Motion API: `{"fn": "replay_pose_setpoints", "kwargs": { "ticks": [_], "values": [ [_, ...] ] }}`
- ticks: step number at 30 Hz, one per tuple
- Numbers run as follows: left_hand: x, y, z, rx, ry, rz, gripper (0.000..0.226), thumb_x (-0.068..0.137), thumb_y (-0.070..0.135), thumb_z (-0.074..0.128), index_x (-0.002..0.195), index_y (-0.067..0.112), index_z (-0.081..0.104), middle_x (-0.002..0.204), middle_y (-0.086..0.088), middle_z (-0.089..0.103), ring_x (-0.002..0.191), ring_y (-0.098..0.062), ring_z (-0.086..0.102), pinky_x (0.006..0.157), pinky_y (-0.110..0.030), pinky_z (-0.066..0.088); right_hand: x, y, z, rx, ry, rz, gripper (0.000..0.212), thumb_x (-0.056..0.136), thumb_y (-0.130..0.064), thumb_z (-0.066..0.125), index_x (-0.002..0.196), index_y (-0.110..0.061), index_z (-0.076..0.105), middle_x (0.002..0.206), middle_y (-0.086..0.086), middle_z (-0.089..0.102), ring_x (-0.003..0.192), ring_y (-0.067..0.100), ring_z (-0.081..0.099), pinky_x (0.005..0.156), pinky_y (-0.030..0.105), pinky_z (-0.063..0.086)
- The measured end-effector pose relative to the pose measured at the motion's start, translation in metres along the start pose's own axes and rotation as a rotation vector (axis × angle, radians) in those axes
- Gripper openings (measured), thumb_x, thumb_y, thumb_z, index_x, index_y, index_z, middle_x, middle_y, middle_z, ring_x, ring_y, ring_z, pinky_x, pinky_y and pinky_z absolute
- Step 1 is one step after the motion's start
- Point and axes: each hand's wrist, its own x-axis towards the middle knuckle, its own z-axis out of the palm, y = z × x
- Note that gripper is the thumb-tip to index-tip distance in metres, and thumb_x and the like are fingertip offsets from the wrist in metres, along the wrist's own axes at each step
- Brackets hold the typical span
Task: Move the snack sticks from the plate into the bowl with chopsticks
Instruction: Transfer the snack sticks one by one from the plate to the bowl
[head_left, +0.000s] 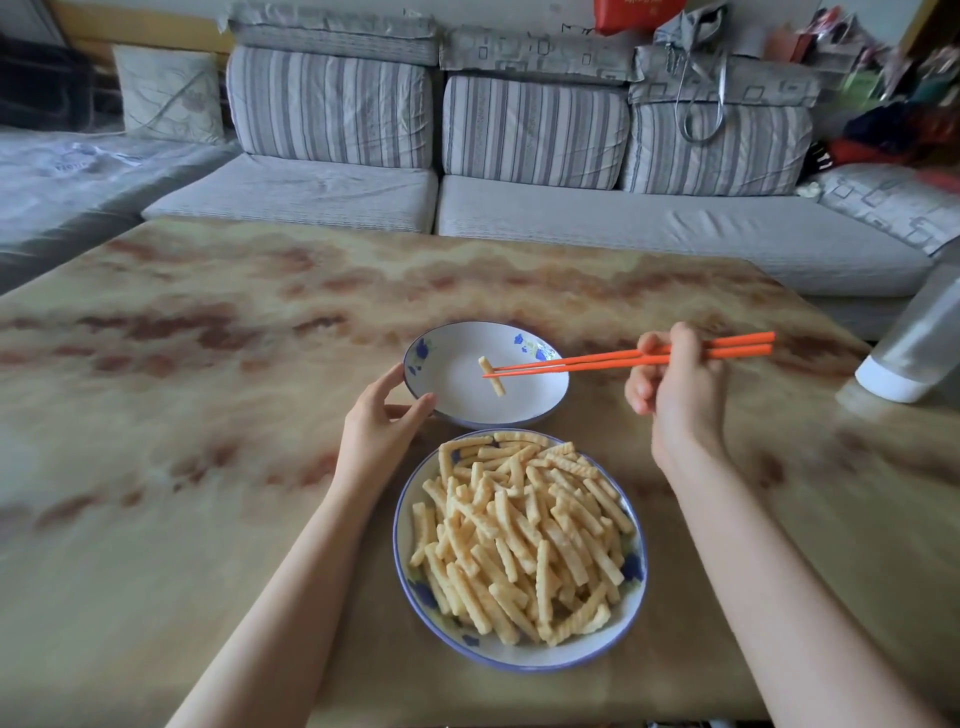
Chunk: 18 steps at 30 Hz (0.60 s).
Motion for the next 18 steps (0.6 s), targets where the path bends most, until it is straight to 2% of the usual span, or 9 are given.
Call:
{"fn": "replay_pose_setpoints", "kwargs": {
  "ticks": [3,6,13,15,18],
  "values": [
    [0.001,-0.001,0.000,-0.006,0.005,0.000,0.053,0.089,0.027,0.069,0.139,0.024,0.053,0.107,0.001,0.073,0.078,-0.004,0.070,0.063,-0.001,0.042,0.008,0.011,0.013,-0.113,-0.027,-0.017,0.039,0.100,-0.018,0.034,0.064,-0.009,0.048,0.034,-0.005,0.039,0.026,0.012,0.031,0.034,0.018,0.022],
    [0.001,-0.003,0.000,-0.007,-0.002,0.010,0.052,0.089,0.029,0.069,0.139,0.026,0.054,0.118,0.002,0.070,0.078,-0.003,0.070,0.066,-0.003,0.044,0.010,0.017,0.019,-0.166,-0.055,-0.021,0.038,0.100,-0.019,0.034,0.067,-0.007,0.049,0.034,-0.007,0.042,0.026,0.013,0.032,0.033,0.018,0.023],
    [0.002,-0.004,-0.001,-0.007,-0.002,0.004,0.050,0.090,0.029,0.069,0.138,0.027,0.054,0.120,-0.002,0.070,0.082,-0.005,0.070,0.066,-0.002,0.044,0.002,0.003,-0.006,-0.127,-0.102,-0.051,0.043,0.101,-0.024,0.036,0.064,-0.011,0.053,0.035,-0.001,0.040,0.028,0.014,0.030,0.036,0.018,0.021],
    [0.002,-0.004,-0.001,-0.013,-0.004,0.008,0.050,0.090,0.029,0.068,0.138,0.027,0.054,0.120,-0.002,0.070,0.083,-0.007,0.070,0.069,-0.006,0.046,-0.004,-0.007,-0.020,-0.097,-0.135,-0.067,0.044,0.101,-0.024,0.037,0.062,-0.012,0.054,0.039,0.000,0.040,0.028,0.013,0.029,0.036,0.019,0.020],
    [0.002,-0.004,-0.001,-0.016,-0.003,0.008,0.051,0.090,0.029,0.068,0.139,0.026,0.054,0.120,-0.001,0.069,0.086,-0.009,0.071,0.075,-0.012,0.048,-0.018,-0.020,-0.035,-0.150,-0.209,-0.087,0.044,0.102,-0.026,0.035,0.066,-0.009,0.053,0.034,0.001,0.033,0.028,0.015,0.025,0.036,0.018,0.021]
  ]
}}
